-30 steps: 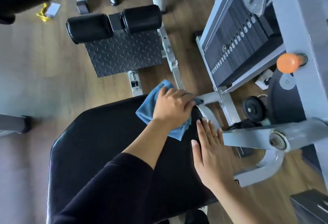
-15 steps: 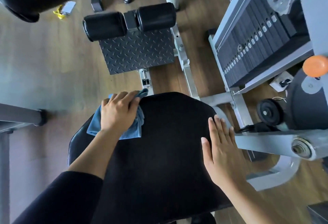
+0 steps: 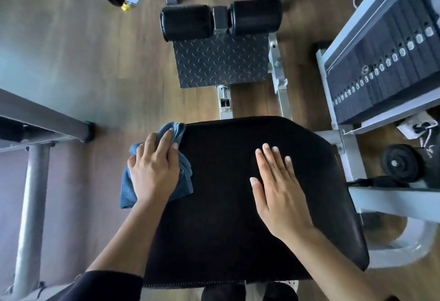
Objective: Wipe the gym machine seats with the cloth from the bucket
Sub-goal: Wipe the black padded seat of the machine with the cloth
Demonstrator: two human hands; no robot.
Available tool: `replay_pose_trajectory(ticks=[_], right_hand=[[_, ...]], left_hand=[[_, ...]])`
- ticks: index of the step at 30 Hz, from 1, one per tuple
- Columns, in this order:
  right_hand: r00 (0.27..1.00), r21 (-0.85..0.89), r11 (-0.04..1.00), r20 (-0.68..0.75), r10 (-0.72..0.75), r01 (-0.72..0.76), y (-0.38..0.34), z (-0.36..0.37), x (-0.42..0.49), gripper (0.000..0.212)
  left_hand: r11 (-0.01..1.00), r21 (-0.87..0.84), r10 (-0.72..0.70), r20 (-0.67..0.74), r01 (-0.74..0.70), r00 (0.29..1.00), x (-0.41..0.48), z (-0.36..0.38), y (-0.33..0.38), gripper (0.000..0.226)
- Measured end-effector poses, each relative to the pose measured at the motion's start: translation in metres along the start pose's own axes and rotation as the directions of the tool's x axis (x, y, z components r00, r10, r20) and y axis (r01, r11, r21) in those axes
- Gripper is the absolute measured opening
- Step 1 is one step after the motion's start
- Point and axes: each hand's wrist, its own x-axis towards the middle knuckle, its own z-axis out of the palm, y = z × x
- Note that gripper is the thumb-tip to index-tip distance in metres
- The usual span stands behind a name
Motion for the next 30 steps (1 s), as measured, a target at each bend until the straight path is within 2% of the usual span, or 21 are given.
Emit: replay_pose_trajectory(ticks=[5, 11, 17, 22, 25, 28, 30], right_hand=[[0.999, -0.017, 0.999, 0.019, -0.045, 0.045, -0.014, 0.007, -0.012, 0.056], [0.997, -0.044, 0.996, 0.040, -0.072, 0.074, -0.016, 0.009, -0.038, 0.056], [0.991, -0.009, 0.991, 0.034, -0.132, 0.132, -0.012, 0.007, -0.069, 0.057], [0.971, -0.028, 0.971, 0.052, -0.235, 0.237, 0.005, 0.003, -0.100, 0.058], [0.961, -0.038, 0.961, 0.053, -0.272, 0.274, 0.020, -0.004, -0.117, 0.064], [0.948, -0.096, 0.944, 0.066, -0.310, 0.316, 0.037, -0.010, -0.130, 0.077], [0.943, -0.132, 0.934, 0.076, -0.325, 0.332, 0.048, -0.011, -0.135, 0.086]], left_hand=[[1.000, 0.023, -0.018, 0.022, 0.017, 1.000, -0.033, -0.005, -0.014, 0.045], [0.994, 0.020, 0.106, 0.053, -0.107, 0.993, -0.092, -0.013, -0.019, 0.047], [0.974, -0.015, 0.226, 0.043, -0.225, 0.973, -0.153, -0.013, 0.010, 0.043], [0.970, -0.035, 0.243, 0.056, -0.242, 0.968, -0.182, -0.017, 0.016, 0.049], [0.939, -0.028, 0.344, 0.110, -0.343, 0.933, -0.189, -0.026, 0.005, 0.064], [0.855, 0.075, 0.492, 0.198, -0.514, 0.848, -0.183, -0.038, -0.021, 0.084], [0.803, 0.151, 0.539, 0.229, -0.577, 0.811, -0.175, -0.042, -0.032, 0.097]])
